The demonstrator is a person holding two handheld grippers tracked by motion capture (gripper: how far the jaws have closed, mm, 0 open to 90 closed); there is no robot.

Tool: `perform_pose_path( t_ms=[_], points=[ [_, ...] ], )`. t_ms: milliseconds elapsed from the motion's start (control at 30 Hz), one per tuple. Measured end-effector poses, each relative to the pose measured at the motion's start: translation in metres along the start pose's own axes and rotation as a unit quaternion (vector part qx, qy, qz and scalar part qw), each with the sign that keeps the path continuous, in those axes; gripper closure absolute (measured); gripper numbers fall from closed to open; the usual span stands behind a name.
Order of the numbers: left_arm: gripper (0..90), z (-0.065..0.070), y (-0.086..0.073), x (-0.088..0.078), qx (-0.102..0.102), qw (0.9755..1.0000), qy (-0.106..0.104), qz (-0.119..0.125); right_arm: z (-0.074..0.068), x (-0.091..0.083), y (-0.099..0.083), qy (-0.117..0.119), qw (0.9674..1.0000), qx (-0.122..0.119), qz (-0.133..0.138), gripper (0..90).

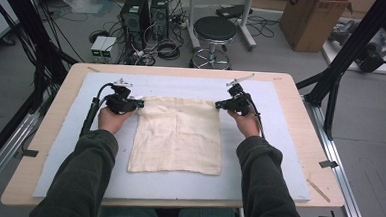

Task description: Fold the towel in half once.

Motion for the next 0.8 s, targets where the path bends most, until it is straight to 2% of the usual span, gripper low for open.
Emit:
perform_pose_path(
  t_ms=[133, 467, 533, 667, 800],
  points=[
    [87.5, 0.001, -0.003, -0.006, -0.007, 0.9999, -0.008, 0.011, -0.003, -0.004, -0.001, 0.004, 0.9999, -0.008, 0.007, 87.5],
    [87.5, 0.014, -0.002, -0.02, 0.021, 0.9995, -0.019, 0.017, -0.014, -0.016, -0.001, 0.019, 0.9991, -0.022, 0.031, 87.5],
    [87.4, 0.017, -0.004, -0.023, 0.015, 0.9991, -0.024, 0.031, -0.016, -0.019, -0.002, 0.023, 0.9988, -0.022, 0.036, 87.5],
    [87.5, 0.019, -0.012, -0.027, 0.013, 0.999, -0.027, 0.034, -0.021, -0.023, -0.006, 0.031, 0.9984, -0.027, 0.039, 87.5],
    [87.5, 0.023, -0.017, -0.032, 0.022, 0.9987, -0.032, 0.033, -0.028, -0.024, -0.007, 0.043, 0.9979, -0.027, 0.04, 87.5]
  ],
)
Point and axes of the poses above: each handheld gripper's, and its own axes: x roughly forward along the jaws, y roughly out of its top, z roughly to its right, the point moved 6 cm from there along x, roughly forward along the jaws, and after that the axes turned 8 degrees about -x, right-handed, at the moved point
